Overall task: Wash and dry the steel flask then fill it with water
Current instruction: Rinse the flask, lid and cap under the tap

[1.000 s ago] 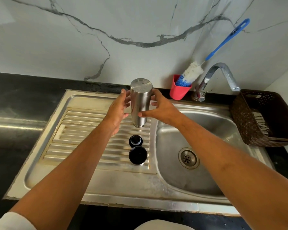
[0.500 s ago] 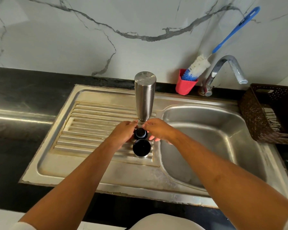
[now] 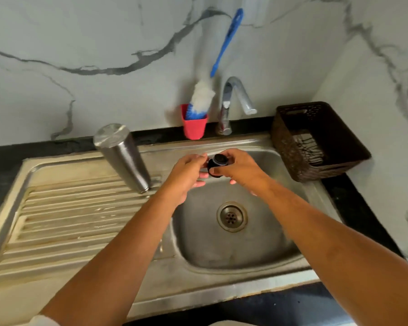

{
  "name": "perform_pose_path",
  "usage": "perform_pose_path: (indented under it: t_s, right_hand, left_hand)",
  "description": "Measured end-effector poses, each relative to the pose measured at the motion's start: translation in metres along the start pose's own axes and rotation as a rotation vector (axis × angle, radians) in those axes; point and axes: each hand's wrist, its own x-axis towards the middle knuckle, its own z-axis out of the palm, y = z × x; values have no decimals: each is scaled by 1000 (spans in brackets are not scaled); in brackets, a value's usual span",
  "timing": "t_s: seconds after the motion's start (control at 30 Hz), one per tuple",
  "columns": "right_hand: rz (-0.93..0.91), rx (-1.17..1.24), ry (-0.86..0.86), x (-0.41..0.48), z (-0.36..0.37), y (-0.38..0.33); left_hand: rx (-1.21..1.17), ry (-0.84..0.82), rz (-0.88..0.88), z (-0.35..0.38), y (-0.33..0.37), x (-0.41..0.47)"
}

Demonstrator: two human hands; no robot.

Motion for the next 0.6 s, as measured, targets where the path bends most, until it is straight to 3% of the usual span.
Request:
perform_pose_path:
  t_s: [0.17,0.3,0.47,0.53,0.6]
  right_hand:
    - [11,38,107,18,-50,30]
    - [4,69,117,32,-67,42]
    - [-23,84,71,47,-70,48]
    - [-32,85,46,51,-70,49]
    - [-31,106,19,53,-68,51]
  left_hand:
    - [39,-13,43,61,26,47]
    - [74,174,168,91,37,95]
    - [285,369,362,100,37,133]
    - [123,386,333,98,33,140]
    - [-201,377,184,97,26,142]
